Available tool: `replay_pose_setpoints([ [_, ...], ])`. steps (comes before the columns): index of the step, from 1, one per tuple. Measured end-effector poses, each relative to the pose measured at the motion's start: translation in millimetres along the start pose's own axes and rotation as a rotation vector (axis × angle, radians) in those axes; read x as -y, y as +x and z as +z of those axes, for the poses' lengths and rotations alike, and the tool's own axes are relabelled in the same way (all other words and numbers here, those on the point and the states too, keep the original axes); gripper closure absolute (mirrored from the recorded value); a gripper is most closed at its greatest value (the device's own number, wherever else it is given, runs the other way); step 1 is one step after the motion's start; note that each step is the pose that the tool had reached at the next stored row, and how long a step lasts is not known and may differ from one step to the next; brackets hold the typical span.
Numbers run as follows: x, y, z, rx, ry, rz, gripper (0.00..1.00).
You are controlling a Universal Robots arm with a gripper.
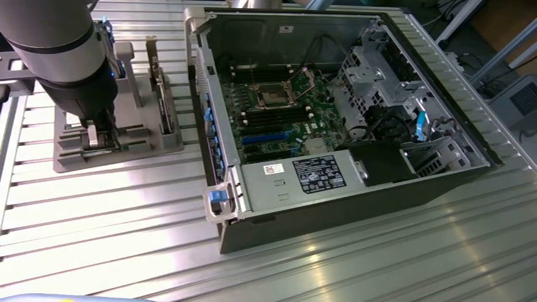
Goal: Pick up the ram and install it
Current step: 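Pick up the ram and move it above insertion slot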
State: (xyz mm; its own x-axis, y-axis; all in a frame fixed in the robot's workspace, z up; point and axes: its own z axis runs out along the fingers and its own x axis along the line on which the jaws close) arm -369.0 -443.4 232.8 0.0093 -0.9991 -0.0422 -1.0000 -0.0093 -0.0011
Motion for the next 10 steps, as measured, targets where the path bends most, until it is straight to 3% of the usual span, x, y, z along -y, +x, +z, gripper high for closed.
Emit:
replay_pose_setpoints([
  [4, -2.7, 0.1, 2.9, 0.0001, -0.0013, -0.034, 0.70],
  [7, -3.2, -6.3, 7.2, 0.0003, -0.0011, -0.035, 0.70],
  [10, -4.8, -6.1, 11.1, 0.0000, -0.0015, -0.036, 0.70],
])
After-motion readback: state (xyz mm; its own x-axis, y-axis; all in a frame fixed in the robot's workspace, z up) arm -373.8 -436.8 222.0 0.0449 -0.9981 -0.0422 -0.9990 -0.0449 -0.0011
